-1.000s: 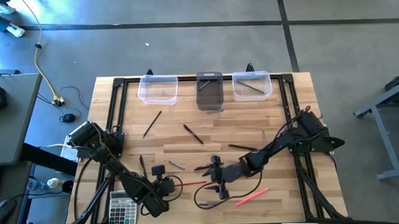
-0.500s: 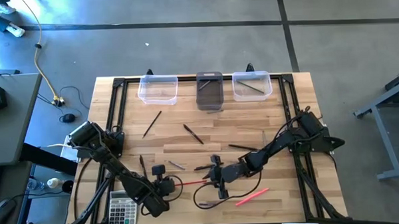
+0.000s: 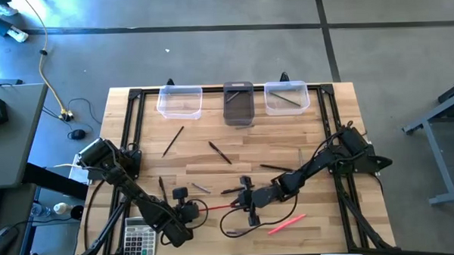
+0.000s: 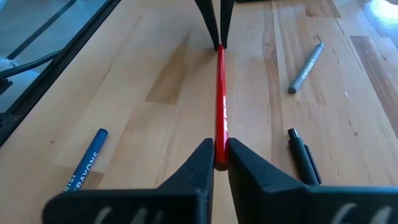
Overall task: Sort crayons/erasers/pens/pencils in bins
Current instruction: Put the red pencil into the right transparent bin
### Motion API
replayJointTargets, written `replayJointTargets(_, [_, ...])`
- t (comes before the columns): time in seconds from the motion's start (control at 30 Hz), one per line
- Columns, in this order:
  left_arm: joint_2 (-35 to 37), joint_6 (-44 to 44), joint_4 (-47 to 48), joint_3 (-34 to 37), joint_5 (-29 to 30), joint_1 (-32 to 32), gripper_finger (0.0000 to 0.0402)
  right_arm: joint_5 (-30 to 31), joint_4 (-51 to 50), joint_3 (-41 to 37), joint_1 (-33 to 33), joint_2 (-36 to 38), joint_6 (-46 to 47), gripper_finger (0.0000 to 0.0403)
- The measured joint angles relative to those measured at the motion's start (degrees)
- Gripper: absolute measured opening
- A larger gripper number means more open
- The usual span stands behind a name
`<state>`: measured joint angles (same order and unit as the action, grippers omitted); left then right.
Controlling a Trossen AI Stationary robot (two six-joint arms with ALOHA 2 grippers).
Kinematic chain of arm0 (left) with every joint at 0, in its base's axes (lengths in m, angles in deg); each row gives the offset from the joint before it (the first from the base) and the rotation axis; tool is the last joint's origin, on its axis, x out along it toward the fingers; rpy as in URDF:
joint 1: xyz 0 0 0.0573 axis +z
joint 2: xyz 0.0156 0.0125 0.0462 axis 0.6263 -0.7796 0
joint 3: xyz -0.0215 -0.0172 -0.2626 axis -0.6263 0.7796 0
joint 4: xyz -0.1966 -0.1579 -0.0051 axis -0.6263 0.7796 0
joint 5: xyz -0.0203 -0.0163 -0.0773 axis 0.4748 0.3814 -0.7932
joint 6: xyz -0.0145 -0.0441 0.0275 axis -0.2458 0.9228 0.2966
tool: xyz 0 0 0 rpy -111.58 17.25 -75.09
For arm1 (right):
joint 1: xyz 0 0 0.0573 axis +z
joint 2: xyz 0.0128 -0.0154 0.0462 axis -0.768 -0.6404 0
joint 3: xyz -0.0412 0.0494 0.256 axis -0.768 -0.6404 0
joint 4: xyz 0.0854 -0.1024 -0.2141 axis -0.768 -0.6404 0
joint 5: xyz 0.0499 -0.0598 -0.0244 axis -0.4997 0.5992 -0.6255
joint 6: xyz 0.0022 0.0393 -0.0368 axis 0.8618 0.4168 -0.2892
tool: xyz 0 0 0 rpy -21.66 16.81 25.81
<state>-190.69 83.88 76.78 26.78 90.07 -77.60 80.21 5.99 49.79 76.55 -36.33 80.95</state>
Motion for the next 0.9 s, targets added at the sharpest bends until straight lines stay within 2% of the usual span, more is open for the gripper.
replayJointTargets(0.27, [0.0, 0.02, 0.0, 0.0, 0.67, 0.02, 0.0006, 0.17, -0.24, 0.0, 0.0, 0.0, -0.07, 0.0017])
replayJointTargets(0.5, [-0.11, -1.9, 2.46, -2.19, -2.11, 0.22, 0.0068, 0.1, -0.18, 0.0, 0.0, 0.0, -0.1, 0.0016])
replayJointTargets(0.77, [1.69, -3.02, 18.68, -8.94, -2.73, -0.49, 0.0135, 1.0, -0.01, 0.0, 0.0, -0.02, -0.12, 0.0016])
replayJointTargets(0.9, [3.77, -5.82, 22.75, -9.7, 0.72, -1.69, 0.0145, 1.58, -2.03, 0.0, 0.0, 1.42, -0.12, 0.0016])
